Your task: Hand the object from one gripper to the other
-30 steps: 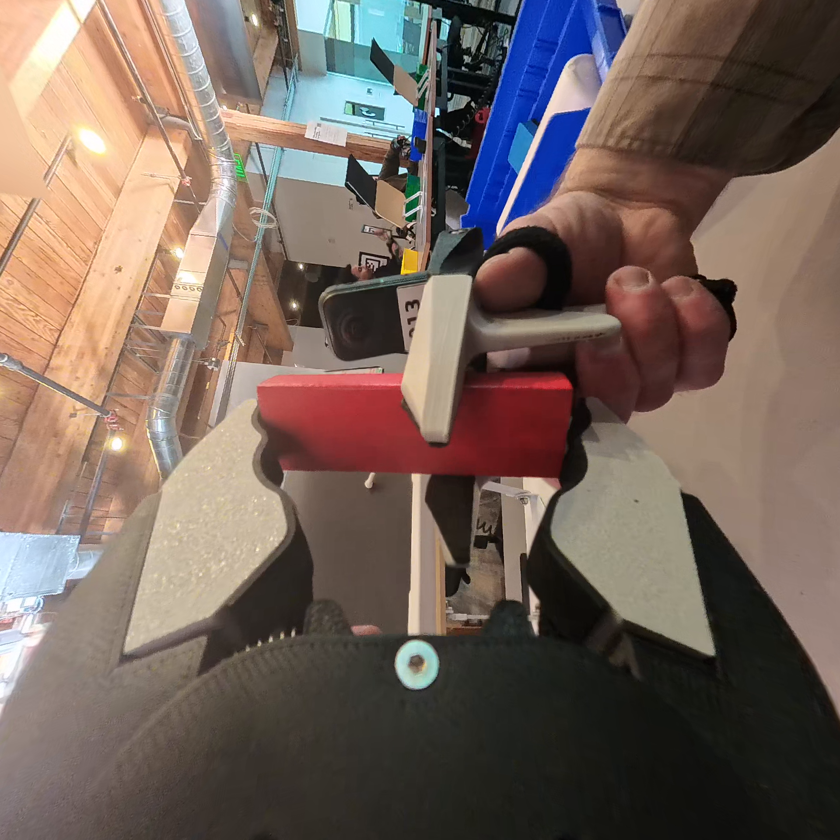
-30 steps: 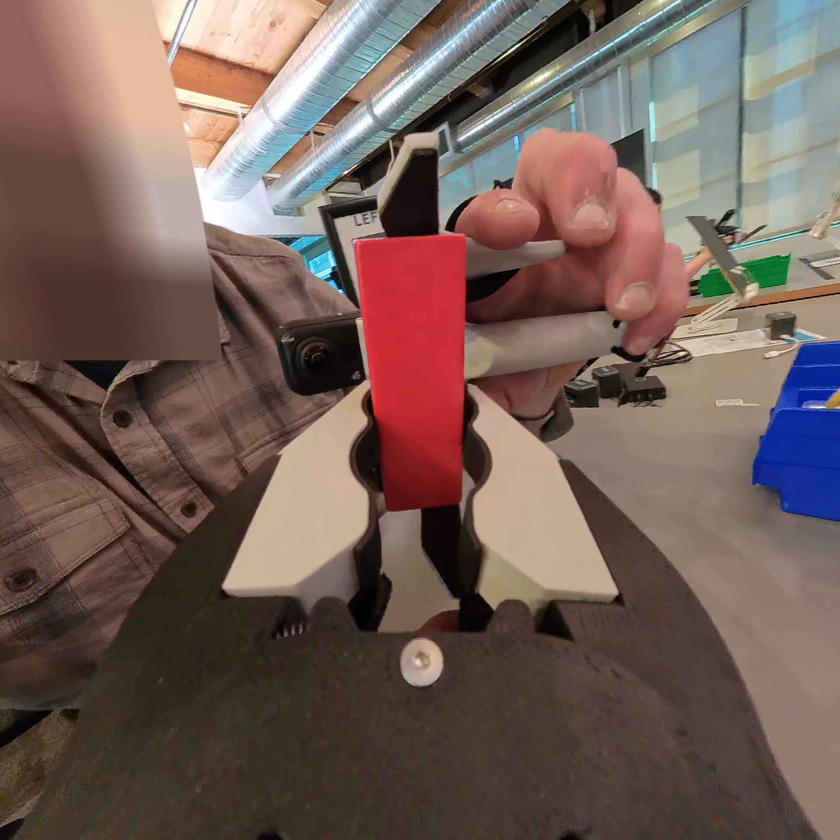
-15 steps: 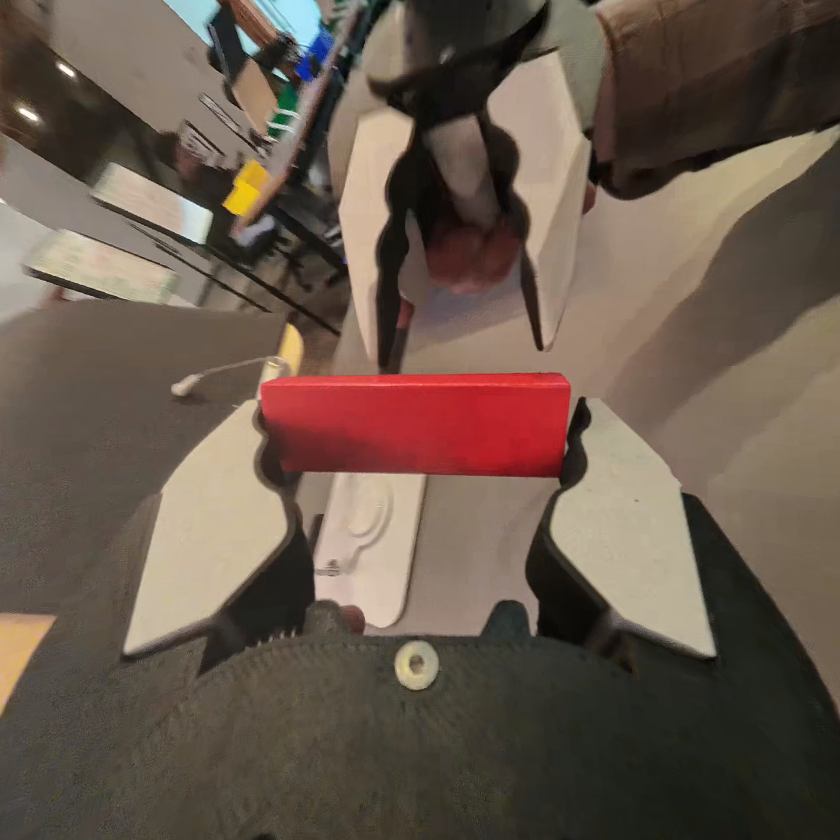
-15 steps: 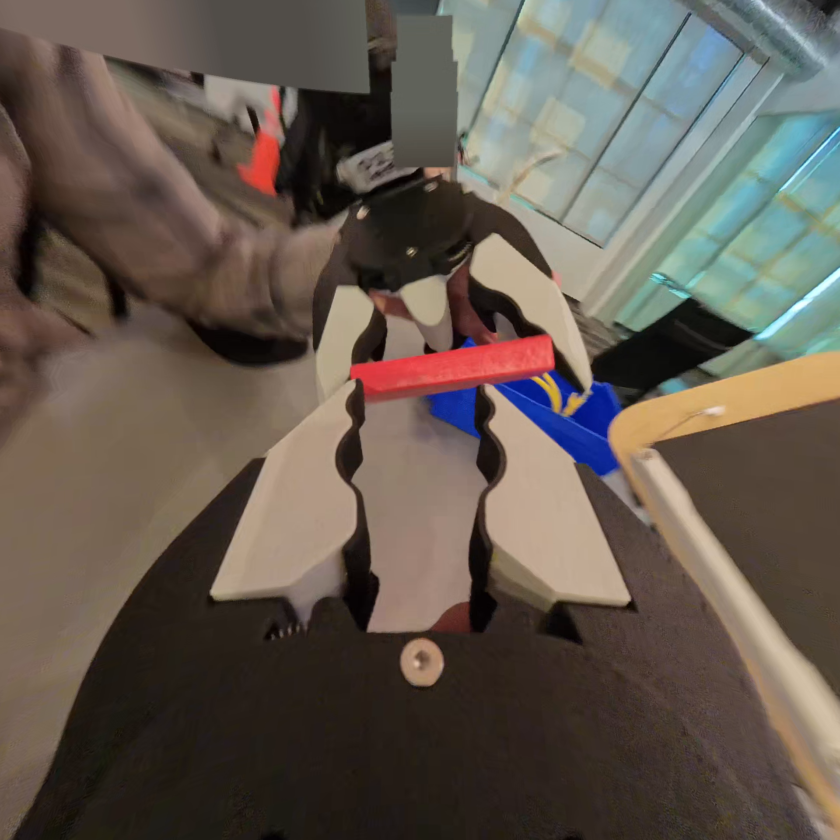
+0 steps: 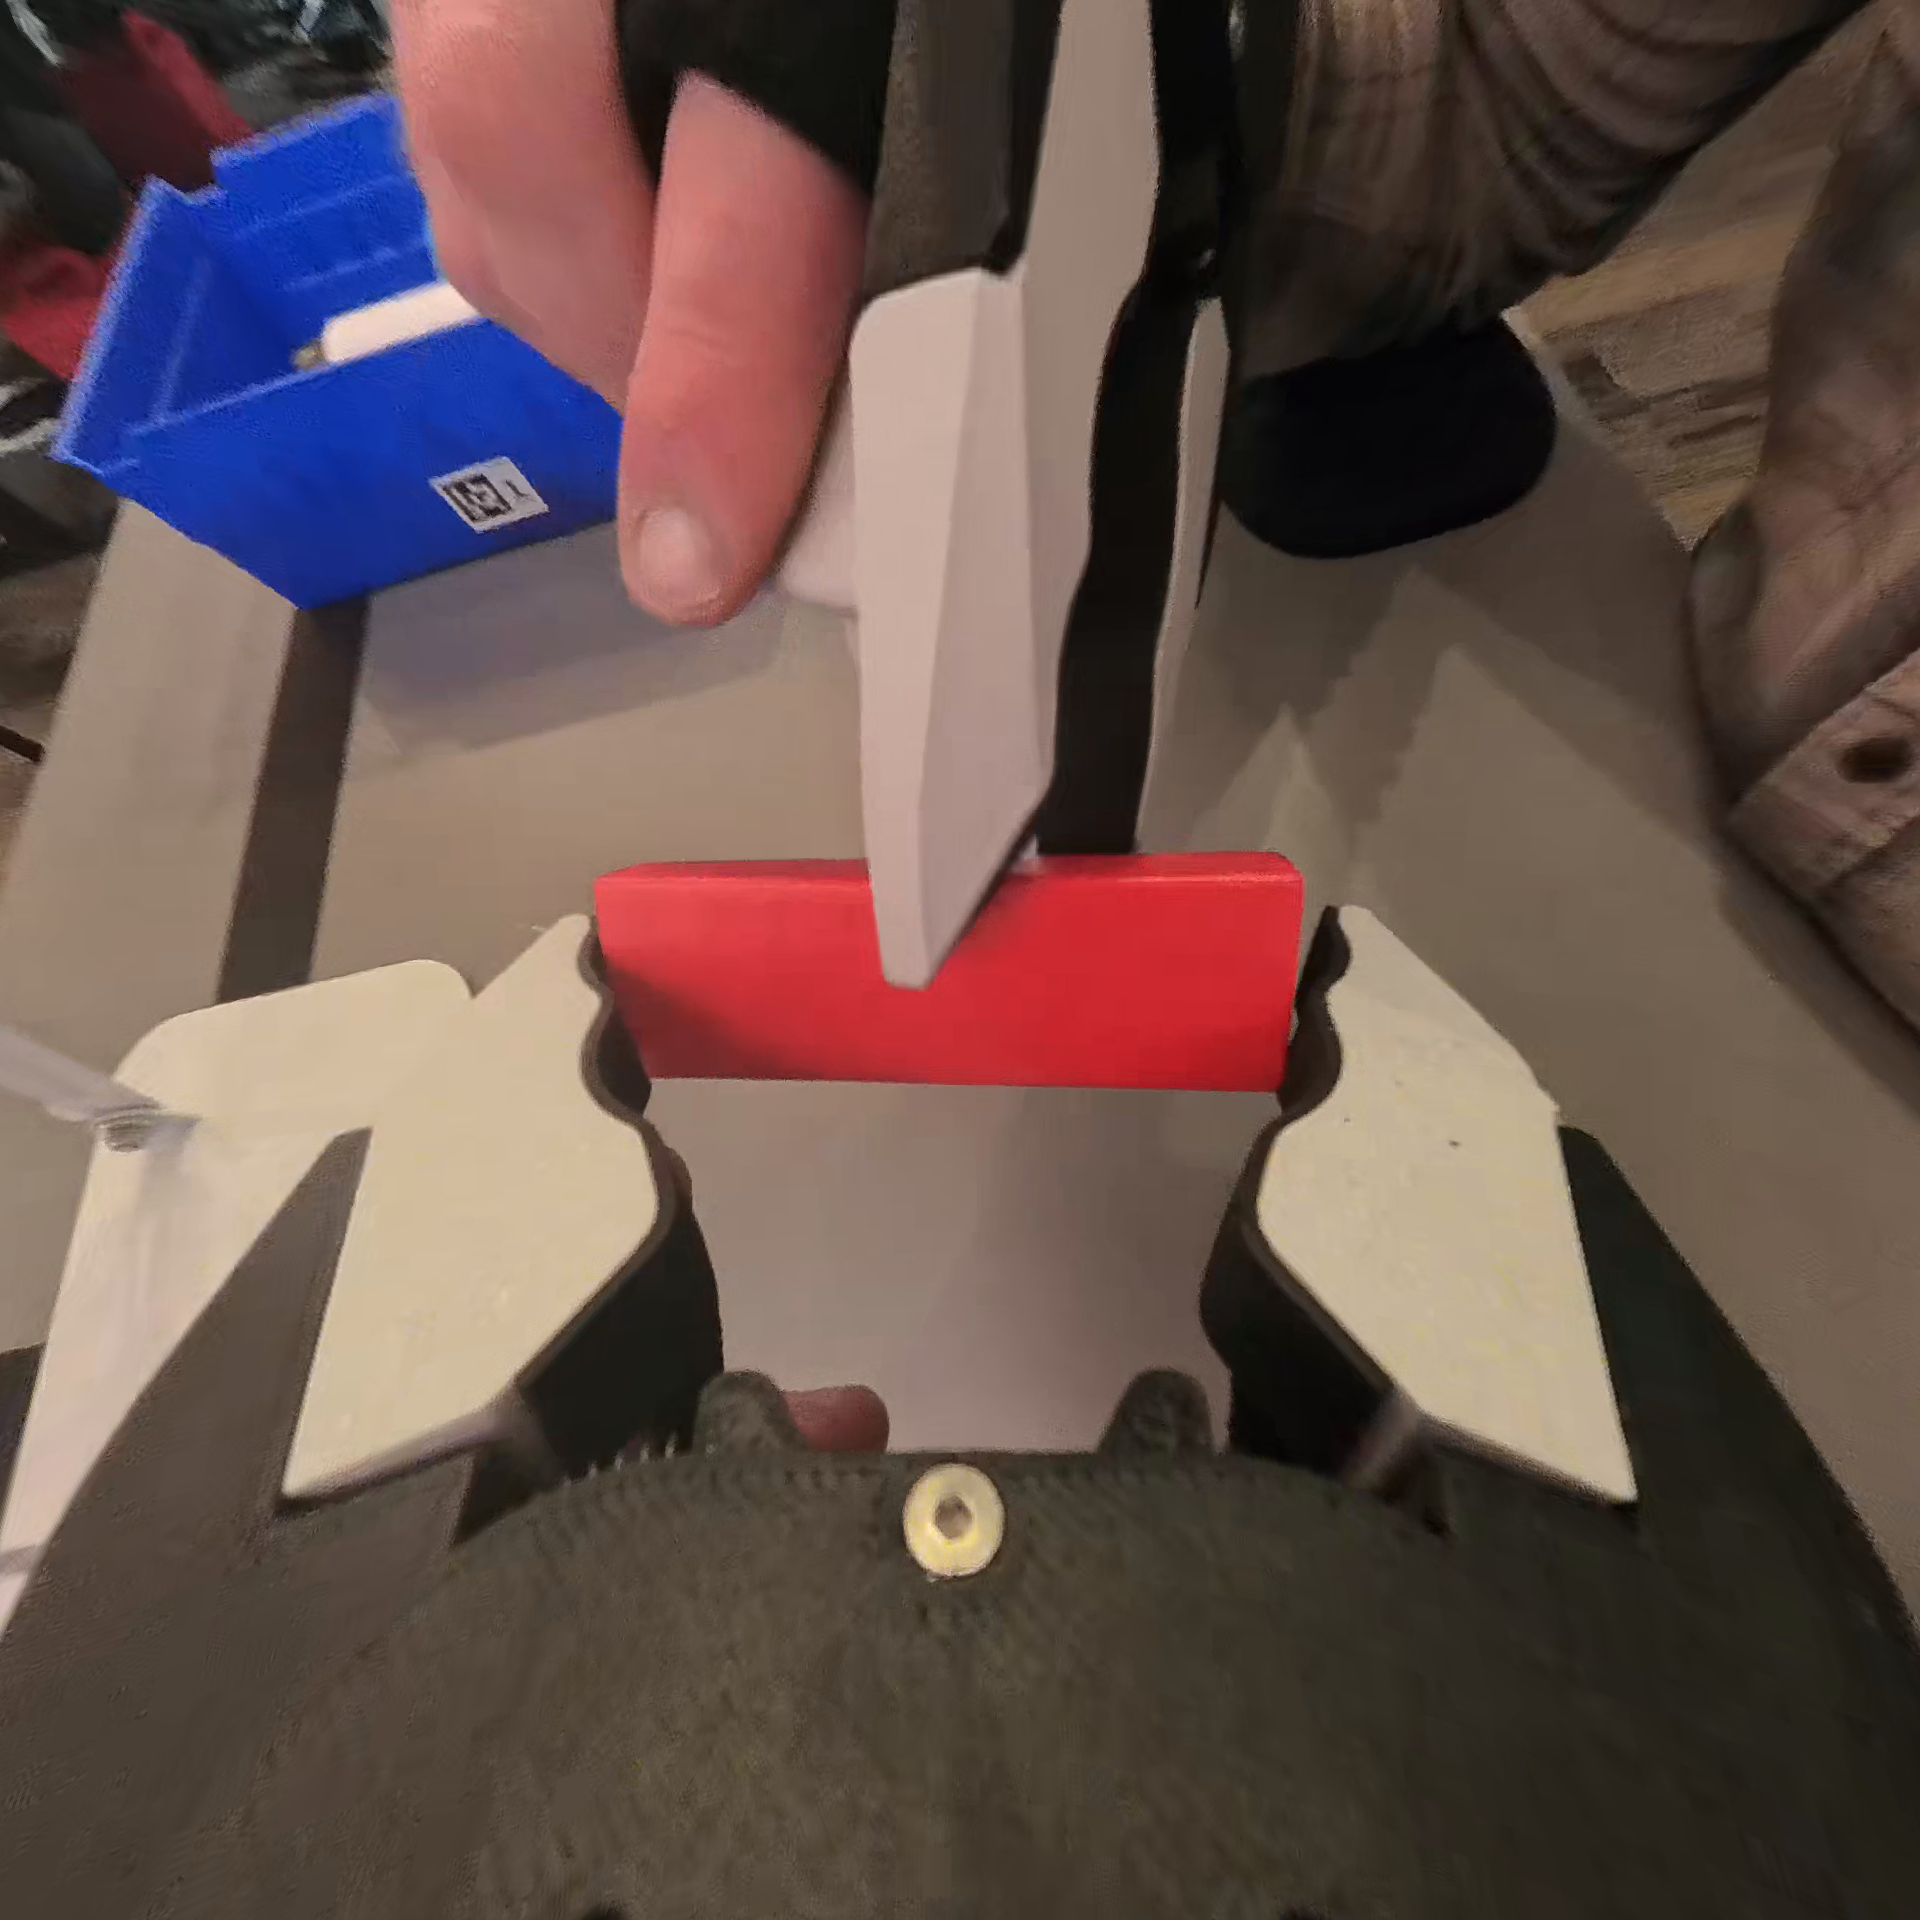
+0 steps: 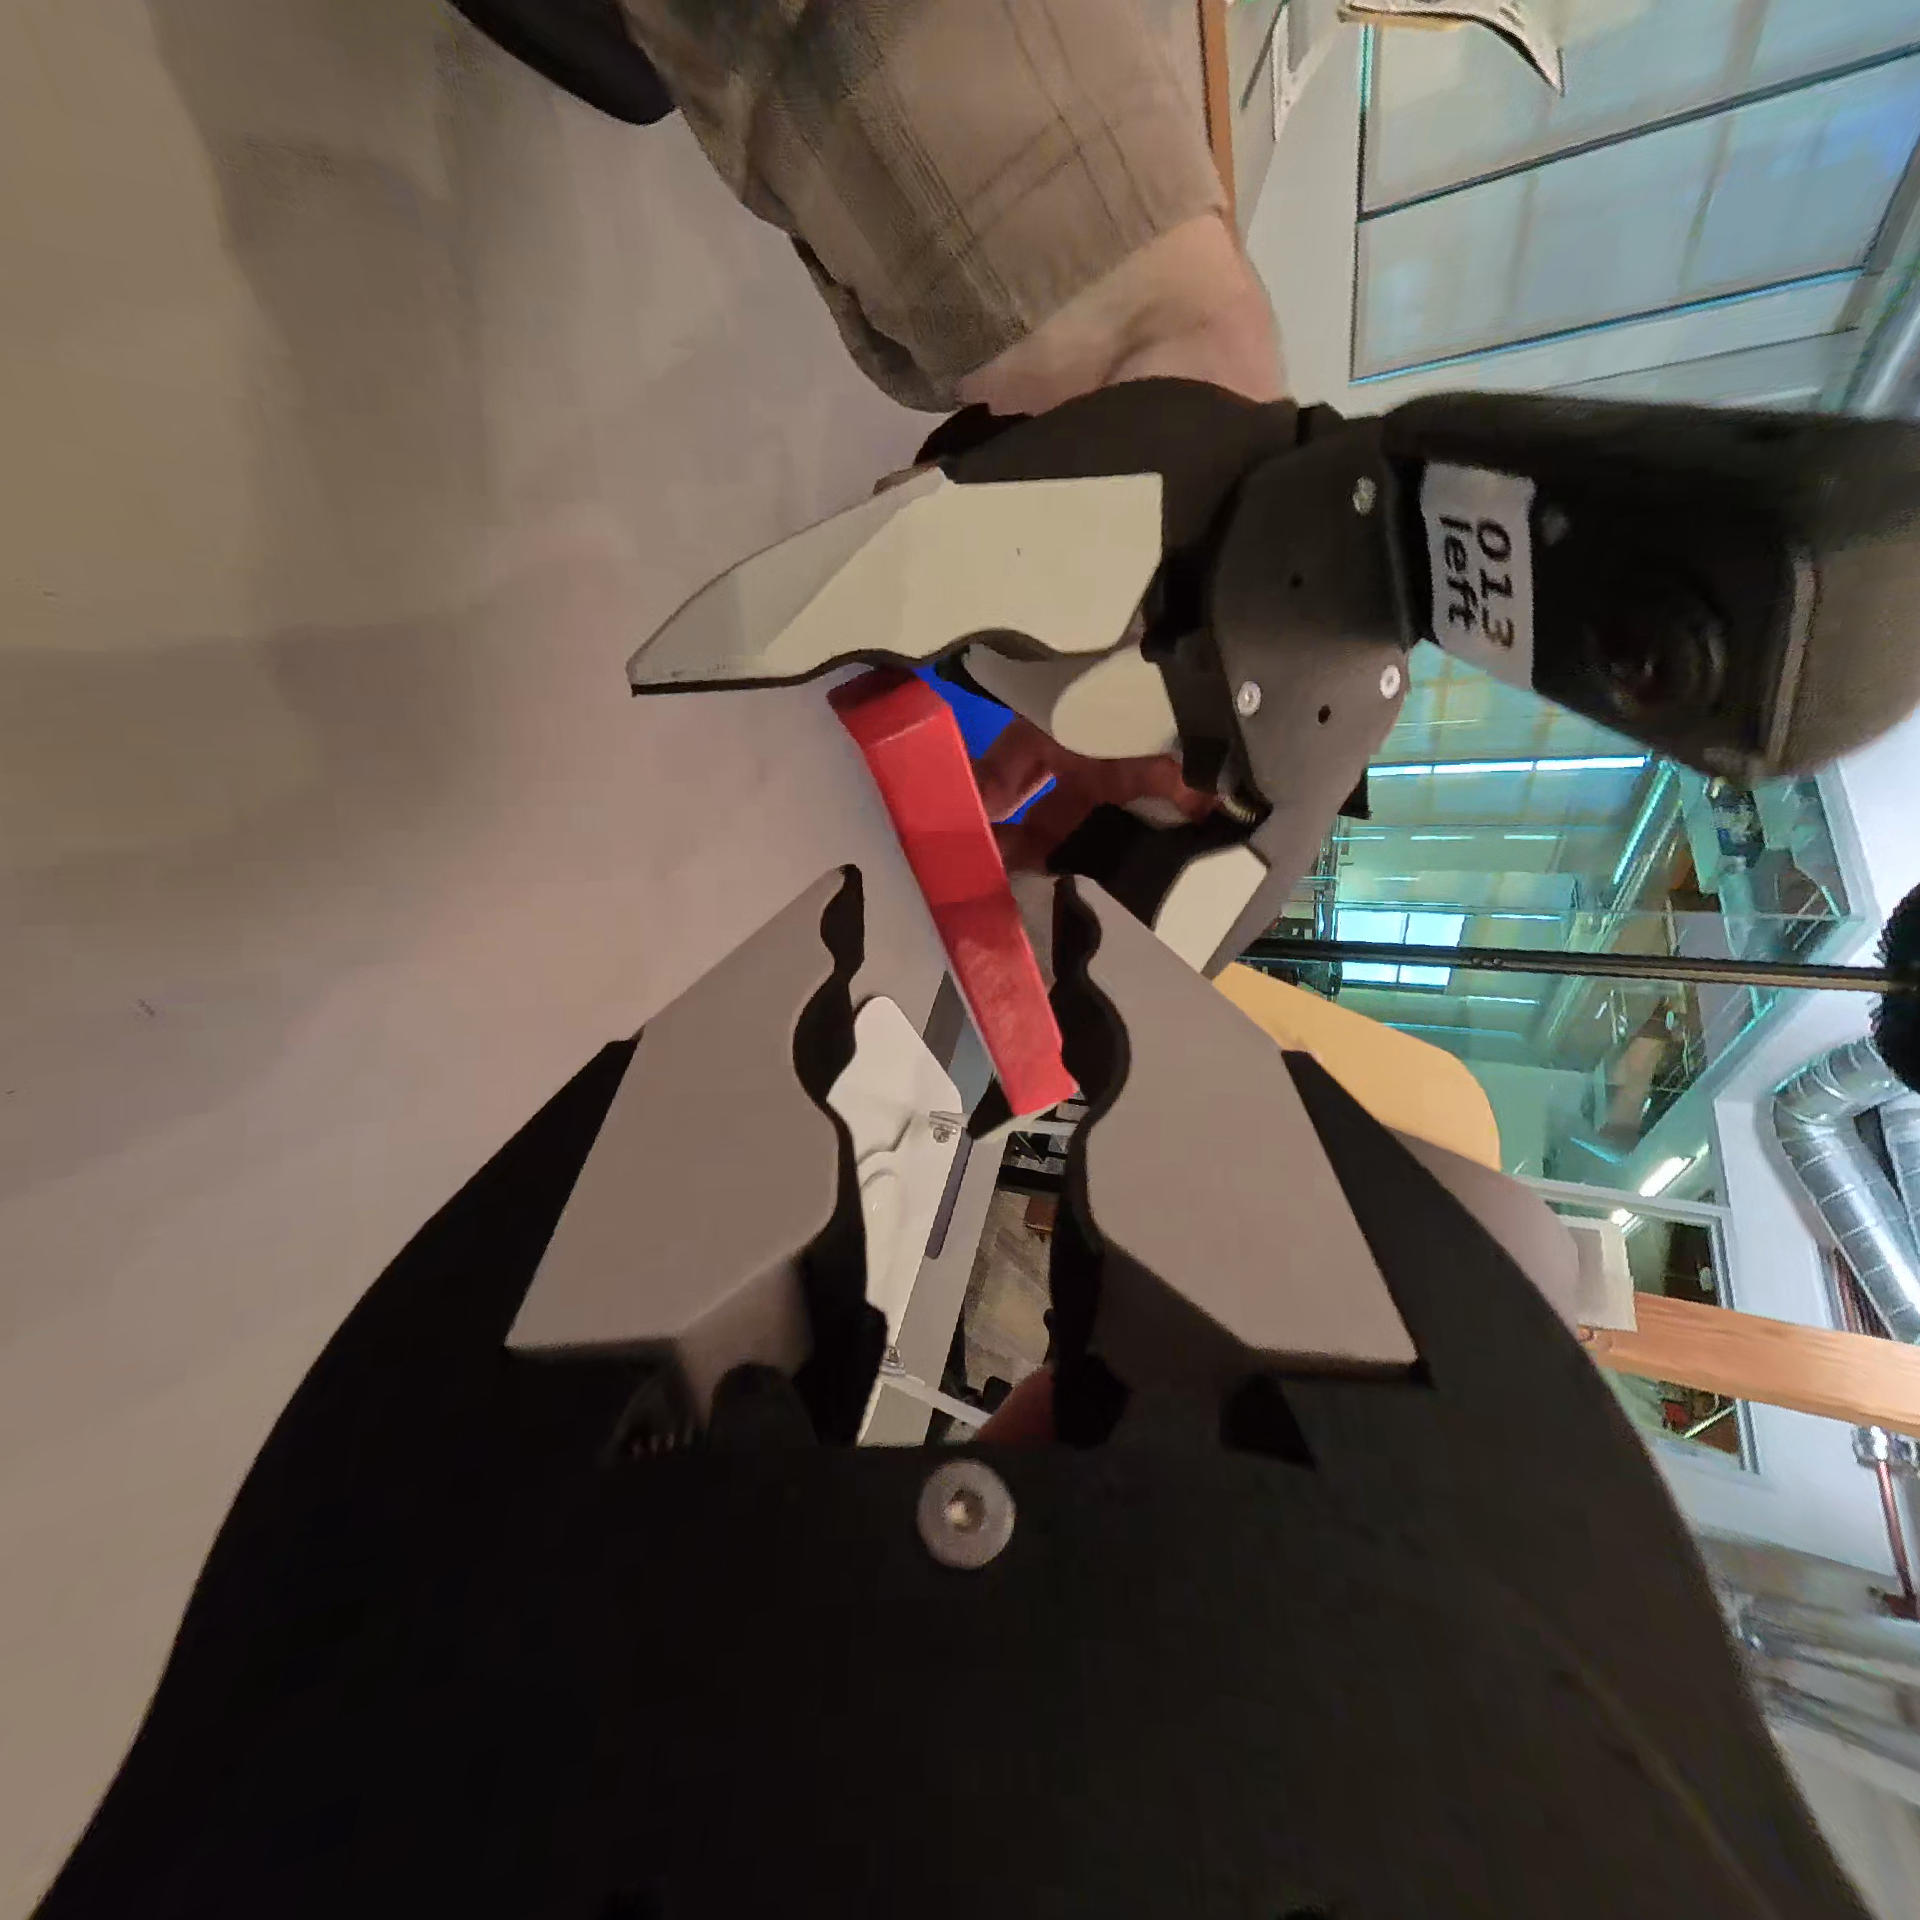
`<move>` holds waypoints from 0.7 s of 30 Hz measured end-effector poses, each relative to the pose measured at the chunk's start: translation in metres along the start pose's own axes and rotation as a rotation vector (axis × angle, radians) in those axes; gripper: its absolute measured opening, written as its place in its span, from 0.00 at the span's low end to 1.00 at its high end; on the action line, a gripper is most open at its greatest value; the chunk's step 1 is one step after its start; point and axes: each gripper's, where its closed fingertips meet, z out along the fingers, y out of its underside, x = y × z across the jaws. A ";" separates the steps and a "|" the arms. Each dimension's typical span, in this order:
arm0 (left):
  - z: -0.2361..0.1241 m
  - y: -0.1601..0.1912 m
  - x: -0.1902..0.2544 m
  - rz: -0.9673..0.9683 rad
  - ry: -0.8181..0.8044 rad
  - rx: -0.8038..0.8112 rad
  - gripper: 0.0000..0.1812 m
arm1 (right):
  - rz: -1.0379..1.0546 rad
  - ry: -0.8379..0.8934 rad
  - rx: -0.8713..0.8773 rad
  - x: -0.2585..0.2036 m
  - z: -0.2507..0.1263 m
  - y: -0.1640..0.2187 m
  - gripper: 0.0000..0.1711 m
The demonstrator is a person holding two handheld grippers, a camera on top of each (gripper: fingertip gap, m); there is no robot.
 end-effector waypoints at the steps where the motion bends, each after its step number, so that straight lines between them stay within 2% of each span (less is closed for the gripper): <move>1: 0.003 0.003 0.001 0.008 0.004 -0.018 0.66 | -0.010 -0.010 -0.007 -0.003 0.002 -0.001 0.20; 10: 0.018 0.012 0.023 0.013 0.130 -0.048 0.66 | -0.039 -0.168 0.002 -0.035 0.013 -0.019 0.09; 14: 0.018 0.010 0.022 -0.011 0.138 -0.024 0.66 | 0.000 -0.170 0.015 -0.033 0.012 -0.017 0.09; 16: 0.014 0.005 0.016 -0.024 0.107 0.009 0.63 | 0.039 -0.153 0.007 -0.028 0.011 -0.012 0.08; 17: 0.011 0.001 0.011 -0.004 0.067 0.035 0.56 | 0.085 -0.145 -0.005 -0.024 0.011 -0.006 0.07; 21: 0.003 0.000 -0.004 0.089 -0.083 -0.017 0.60 | 0.269 -0.086 0.031 -0.003 0.004 0.013 0.08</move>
